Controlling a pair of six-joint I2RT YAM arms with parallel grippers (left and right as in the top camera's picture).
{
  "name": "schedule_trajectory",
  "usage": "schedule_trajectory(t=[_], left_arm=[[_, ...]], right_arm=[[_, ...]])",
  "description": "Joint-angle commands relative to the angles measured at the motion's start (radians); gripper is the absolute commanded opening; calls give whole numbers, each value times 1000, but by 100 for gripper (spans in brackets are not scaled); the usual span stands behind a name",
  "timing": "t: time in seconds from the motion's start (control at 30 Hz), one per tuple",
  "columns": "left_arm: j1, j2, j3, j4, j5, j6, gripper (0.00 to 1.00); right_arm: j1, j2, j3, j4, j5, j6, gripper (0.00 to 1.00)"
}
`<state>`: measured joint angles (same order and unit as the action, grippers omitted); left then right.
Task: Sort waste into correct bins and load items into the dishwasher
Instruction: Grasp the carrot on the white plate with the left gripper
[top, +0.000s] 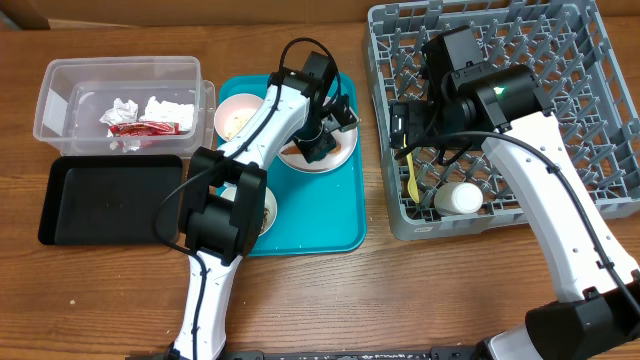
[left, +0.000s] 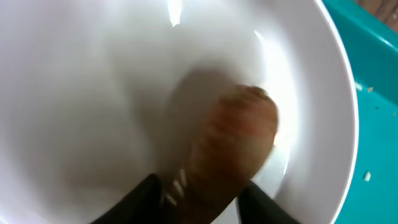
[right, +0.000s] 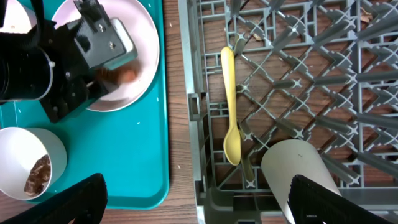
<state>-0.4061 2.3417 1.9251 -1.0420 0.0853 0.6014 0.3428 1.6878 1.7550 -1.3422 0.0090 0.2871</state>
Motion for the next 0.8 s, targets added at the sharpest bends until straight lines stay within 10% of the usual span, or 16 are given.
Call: schedule_trajectory(t=[0.0, 0.2, 0.47, 0.77], left_arm=[[0, 10, 8, 7, 30, -30, 34], [0, 10, 8, 4, 62, -63, 4], [1, 5, 152, -72, -204, -383, 4], [28, 5, 713, -457, -226, -589, 4]], right_arm=[[3, -14, 20, -2, 16, -7, 95], [3, -14, 20, -8, 16, -7, 95], [3, -14, 20, -10, 16, -7, 99], [3, -14, 20, -5, 16, -7, 99]])
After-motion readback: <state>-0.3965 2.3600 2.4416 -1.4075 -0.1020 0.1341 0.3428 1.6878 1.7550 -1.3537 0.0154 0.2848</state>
